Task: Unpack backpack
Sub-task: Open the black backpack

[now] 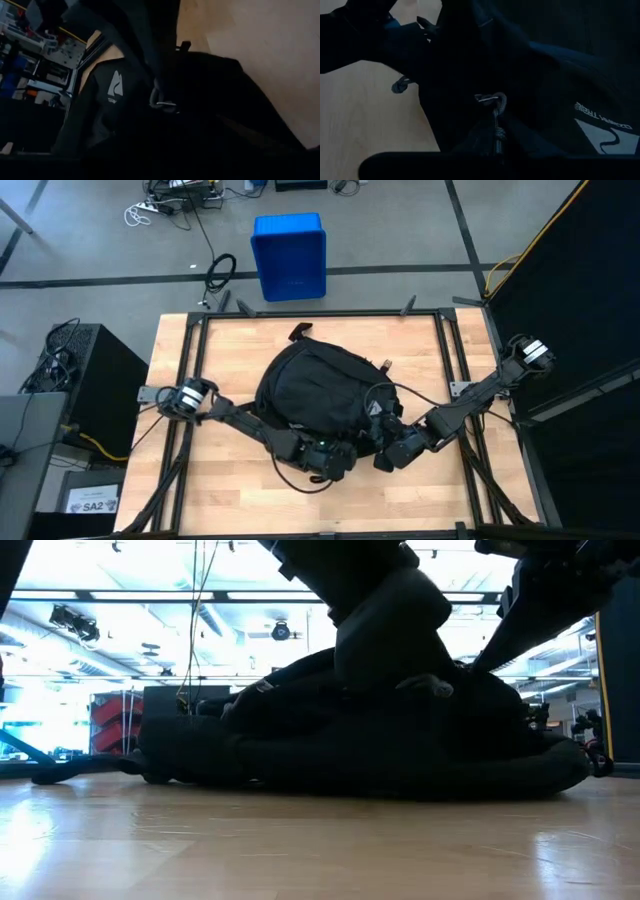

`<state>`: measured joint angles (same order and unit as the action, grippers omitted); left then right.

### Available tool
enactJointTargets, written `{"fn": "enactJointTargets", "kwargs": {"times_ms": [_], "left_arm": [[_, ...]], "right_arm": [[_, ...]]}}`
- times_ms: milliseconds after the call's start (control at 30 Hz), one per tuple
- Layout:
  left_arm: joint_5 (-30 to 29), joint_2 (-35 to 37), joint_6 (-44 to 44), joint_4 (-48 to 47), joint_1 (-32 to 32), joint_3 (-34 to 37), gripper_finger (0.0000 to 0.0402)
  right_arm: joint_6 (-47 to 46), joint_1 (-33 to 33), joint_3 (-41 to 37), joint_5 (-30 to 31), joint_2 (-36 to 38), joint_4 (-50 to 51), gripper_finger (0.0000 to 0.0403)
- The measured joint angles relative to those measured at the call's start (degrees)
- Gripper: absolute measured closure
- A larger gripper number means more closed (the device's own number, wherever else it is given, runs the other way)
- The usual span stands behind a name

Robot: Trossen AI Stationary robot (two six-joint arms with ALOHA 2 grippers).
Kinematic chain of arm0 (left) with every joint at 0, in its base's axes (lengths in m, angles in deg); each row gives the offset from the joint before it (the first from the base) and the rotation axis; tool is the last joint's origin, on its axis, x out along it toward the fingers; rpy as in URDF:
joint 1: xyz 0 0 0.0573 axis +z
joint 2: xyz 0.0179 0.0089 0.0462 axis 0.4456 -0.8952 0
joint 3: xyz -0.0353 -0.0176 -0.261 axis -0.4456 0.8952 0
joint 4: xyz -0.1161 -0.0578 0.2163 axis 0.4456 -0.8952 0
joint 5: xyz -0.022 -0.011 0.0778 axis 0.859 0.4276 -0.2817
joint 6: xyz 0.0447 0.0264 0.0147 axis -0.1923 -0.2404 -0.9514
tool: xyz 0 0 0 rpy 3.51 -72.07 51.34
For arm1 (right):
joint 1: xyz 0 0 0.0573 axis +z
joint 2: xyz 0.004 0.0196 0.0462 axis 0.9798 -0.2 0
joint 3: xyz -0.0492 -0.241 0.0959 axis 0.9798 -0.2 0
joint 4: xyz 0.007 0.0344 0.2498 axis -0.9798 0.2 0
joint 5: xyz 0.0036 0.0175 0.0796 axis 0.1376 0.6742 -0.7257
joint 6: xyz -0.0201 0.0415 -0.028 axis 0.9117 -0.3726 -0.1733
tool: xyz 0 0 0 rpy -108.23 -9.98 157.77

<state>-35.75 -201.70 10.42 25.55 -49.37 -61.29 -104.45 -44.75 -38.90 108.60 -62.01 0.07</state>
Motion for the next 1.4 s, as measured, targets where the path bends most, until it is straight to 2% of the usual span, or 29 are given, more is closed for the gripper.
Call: {"fn": "enactJointTargets", "kwargs": {"times_ms": [133,200,267,400,467,833,1033,1200,1300,1400], "left_arm": [[-0.18,0.05,4.53,-4.48,1.53,-0.01,0.0218],[-0.55,0.07,5.15,-6.38,1.99,-0.01,0.0235],[-0.62,0.05,5.21,-7.65,2.3,-0.01,0.0269],[-0.55,0.06,5.27,-8.41,2.3,0.01,0.0377],[-0.48,0.45,4.98,-8.74,1.95,0.03,0.0392],[3.85,4.62,3.19,-18.4,-4.54,0.09,0.0401],[3.66,6.2,6.85,-24.06,-7.16,0.18,0.0401],[4.52,8.5,8.0,-21.28,-7.58,4.72,0.0402],[5.79,11.22,7.27,-15.26,-7.41,9.14,0.0401],[7.96,15.14,4.86,-7.98,-7.33,15.32,0.0401]], "right_arm": [[0.23,-0.02,0.0,0.0,0.0,-0.63,0.0402],[1.18,-0.04,0.0,0.03,0.0,-1.22,0.0402],[1.89,-0.04,0.02,0.04,0.0,-1.67,0.0402],[2.93,-0.07,0.02,0.0,0.0,-1.87,0.0402],[2.97,-0.07,0.04,-0.28,0.0,-0.97,0.0402],[-4.41,-0.02,0.2,-0.71,0.0,13.35,0.0402],[-9.64,-0.06,0.15,-0.14,0.06,21.97,0.0402],[-15.63,-0.7,0.05,2.68,0.11,29.62,0.0402],[-19.54,-2.01,0.15,3.54,0.16,33.9,0.0403],[-20.3,-2.49,0.15,3.68,0.15,33.81,0.0403]]}}
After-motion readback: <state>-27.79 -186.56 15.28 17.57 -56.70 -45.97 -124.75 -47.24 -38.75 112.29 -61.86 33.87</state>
